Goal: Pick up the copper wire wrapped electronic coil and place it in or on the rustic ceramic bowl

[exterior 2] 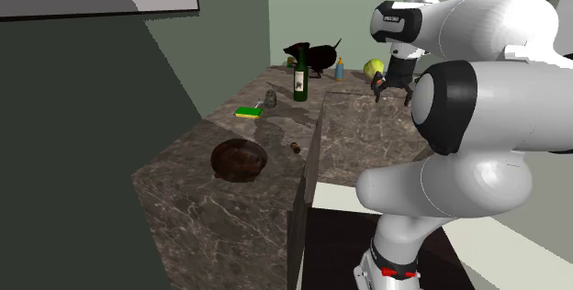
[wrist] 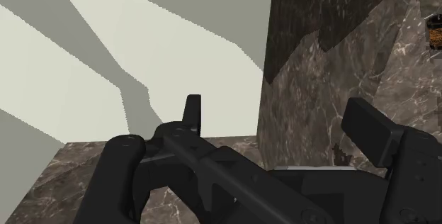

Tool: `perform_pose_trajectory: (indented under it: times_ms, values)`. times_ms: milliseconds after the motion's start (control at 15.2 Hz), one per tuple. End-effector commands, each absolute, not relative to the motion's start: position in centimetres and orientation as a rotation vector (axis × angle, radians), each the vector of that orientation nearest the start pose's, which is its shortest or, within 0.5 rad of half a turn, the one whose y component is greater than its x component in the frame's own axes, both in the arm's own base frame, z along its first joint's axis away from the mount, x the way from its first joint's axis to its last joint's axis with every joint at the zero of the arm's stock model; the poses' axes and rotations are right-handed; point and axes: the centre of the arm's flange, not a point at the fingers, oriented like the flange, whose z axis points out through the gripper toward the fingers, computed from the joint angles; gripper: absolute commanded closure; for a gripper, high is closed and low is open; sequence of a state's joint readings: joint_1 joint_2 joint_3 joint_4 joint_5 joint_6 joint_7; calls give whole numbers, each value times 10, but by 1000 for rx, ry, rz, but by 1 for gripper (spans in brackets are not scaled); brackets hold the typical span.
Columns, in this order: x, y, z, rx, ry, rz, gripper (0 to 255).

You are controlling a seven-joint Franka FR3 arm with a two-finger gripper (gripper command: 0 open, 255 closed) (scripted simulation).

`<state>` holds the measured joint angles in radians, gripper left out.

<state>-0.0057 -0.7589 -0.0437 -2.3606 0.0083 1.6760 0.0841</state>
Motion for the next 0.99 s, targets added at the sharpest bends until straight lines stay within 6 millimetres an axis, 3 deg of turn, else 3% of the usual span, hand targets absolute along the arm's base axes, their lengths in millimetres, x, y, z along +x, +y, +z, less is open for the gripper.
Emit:
perform_pose_trajectory:
  times_ms: [0,924]
  values:
    - [324,-19,589,-3094,191,-113,0]
    - [339,118,485,-2970,395,-77,0]
